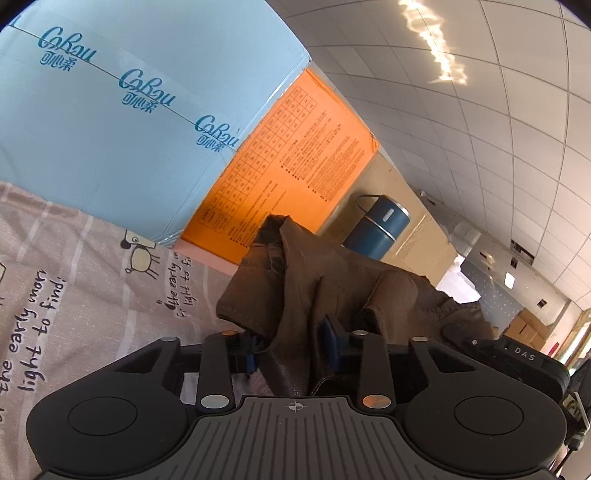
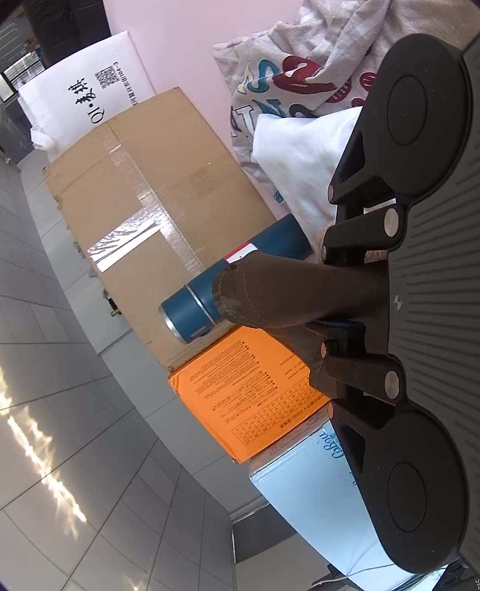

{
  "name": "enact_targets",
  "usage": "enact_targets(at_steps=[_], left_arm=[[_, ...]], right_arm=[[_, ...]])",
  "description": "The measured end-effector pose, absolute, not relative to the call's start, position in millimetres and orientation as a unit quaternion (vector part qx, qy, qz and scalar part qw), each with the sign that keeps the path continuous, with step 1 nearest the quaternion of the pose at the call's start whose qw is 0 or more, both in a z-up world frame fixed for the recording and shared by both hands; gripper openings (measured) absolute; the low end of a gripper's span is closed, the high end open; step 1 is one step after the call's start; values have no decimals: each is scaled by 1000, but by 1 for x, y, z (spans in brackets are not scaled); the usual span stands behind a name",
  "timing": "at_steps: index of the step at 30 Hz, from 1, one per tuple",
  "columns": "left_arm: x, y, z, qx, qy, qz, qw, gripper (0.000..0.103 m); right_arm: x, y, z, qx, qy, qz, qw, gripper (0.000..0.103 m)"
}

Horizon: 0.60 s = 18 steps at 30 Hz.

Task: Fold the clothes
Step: 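Lift the brown jacket with both grippers and shake it out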

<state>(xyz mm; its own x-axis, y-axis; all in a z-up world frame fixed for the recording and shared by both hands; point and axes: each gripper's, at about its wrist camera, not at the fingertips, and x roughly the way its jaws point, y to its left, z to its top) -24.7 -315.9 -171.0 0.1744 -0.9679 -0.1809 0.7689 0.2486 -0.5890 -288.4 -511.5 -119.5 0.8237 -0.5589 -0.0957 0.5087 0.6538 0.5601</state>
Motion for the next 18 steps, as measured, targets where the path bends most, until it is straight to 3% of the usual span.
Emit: enact_targets(at_steps=[4,18], left_arm=[[-36,-301,-159,-182,229,-591,752,15],[-74,-188,-116,-175,157,-571,787,14]], right_arm=[[-293,-488,-107,236,-84,-254,934,11],[-313,-438,-83,194,-184,-57,962,11]])
